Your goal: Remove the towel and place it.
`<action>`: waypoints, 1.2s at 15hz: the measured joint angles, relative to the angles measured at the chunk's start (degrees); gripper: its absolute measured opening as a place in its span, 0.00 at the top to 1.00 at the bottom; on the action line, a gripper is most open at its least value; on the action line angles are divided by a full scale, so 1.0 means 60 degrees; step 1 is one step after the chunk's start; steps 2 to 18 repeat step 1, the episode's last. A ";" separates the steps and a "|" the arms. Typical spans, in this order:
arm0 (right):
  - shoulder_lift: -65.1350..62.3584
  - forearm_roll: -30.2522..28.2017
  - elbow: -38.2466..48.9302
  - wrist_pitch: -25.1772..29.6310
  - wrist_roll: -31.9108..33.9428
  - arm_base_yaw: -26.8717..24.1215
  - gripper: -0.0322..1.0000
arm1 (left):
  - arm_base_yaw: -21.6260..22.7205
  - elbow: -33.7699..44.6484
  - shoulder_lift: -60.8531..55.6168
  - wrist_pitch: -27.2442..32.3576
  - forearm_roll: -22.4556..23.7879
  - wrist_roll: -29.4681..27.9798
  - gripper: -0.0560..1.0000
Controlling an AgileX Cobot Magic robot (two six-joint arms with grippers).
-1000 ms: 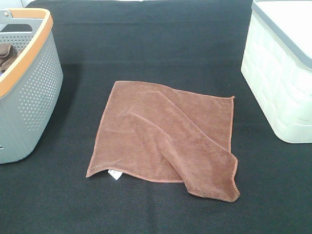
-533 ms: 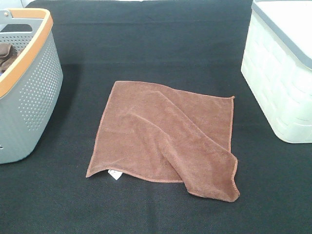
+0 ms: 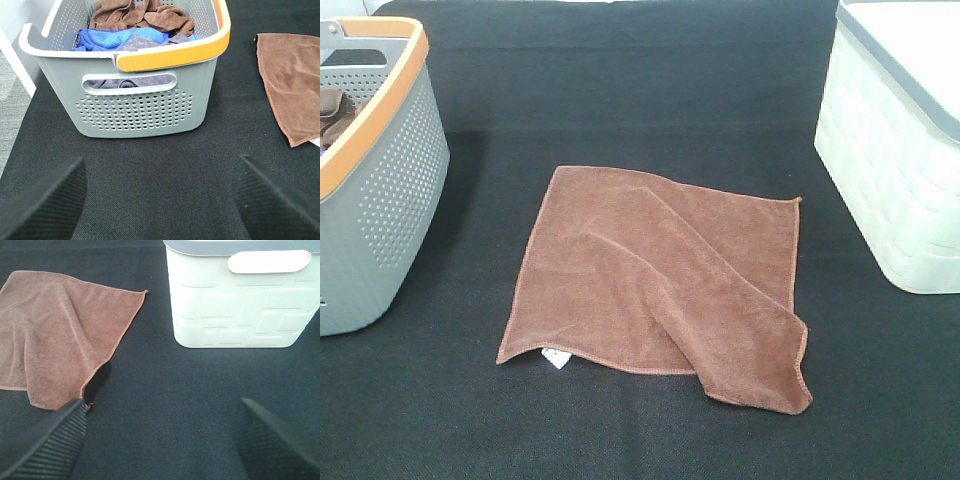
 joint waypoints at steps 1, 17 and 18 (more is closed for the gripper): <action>0.0000 0.0000 0.0000 0.0000 0.0000 0.0000 0.23 | 0.0000 0.0000 0.0000 0.0000 0.0000 0.0000 0.22; 0.0000 0.0000 0.0000 0.0000 0.0000 0.0000 0.23 | 0.0000 0.0000 0.0000 0.0000 0.0000 0.0000 0.22; 0.0000 0.0000 0.0000 0.0000 0.0000 0.0000 0.23 | 0.0000 0.0000 0.0000 0.0000 0.0000 0.0000 0.22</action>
